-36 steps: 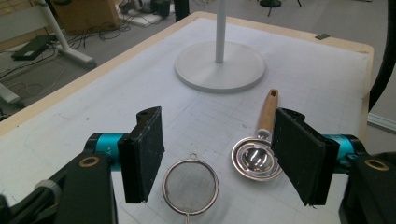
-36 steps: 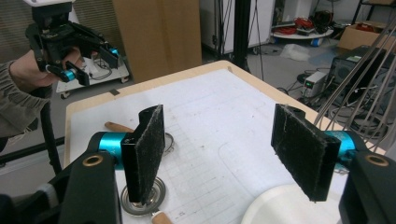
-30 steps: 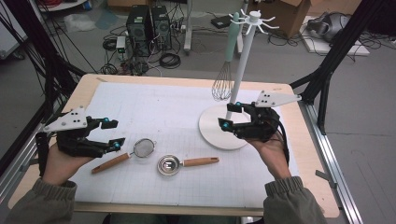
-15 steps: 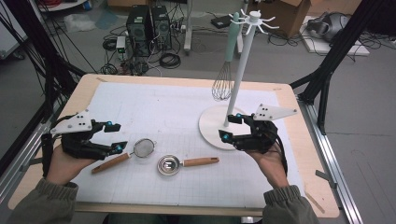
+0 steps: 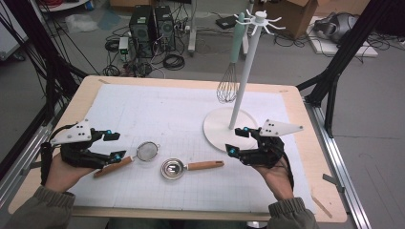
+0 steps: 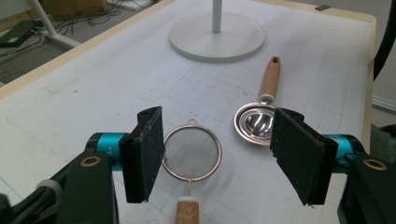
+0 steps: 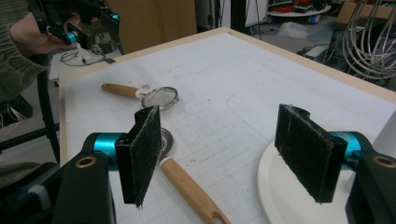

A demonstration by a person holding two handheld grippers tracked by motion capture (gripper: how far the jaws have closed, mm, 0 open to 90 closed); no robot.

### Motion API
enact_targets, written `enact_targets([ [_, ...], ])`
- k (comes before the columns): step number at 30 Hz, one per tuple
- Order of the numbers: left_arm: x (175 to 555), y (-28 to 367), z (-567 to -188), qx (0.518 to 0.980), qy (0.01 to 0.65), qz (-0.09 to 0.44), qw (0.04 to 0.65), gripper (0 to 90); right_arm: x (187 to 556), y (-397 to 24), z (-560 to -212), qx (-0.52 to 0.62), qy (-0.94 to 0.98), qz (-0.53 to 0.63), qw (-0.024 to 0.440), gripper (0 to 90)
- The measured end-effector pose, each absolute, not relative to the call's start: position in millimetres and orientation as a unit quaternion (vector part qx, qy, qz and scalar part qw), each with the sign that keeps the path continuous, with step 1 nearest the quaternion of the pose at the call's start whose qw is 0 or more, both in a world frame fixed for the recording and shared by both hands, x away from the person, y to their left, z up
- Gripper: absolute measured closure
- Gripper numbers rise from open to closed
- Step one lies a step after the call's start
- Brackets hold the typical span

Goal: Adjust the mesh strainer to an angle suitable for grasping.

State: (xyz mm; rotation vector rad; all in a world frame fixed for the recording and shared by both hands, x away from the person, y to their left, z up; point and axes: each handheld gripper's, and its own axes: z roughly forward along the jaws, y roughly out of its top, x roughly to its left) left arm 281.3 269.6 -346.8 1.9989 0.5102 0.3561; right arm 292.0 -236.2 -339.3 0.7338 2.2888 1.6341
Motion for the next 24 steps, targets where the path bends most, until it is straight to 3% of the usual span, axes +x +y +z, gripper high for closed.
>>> enact_targets([
  [24,294,283,-392,0.849,0.233,0.134,0.455,40.5,288,-235,-361,0.251,0.794,0.539,0.123,30.5],
])
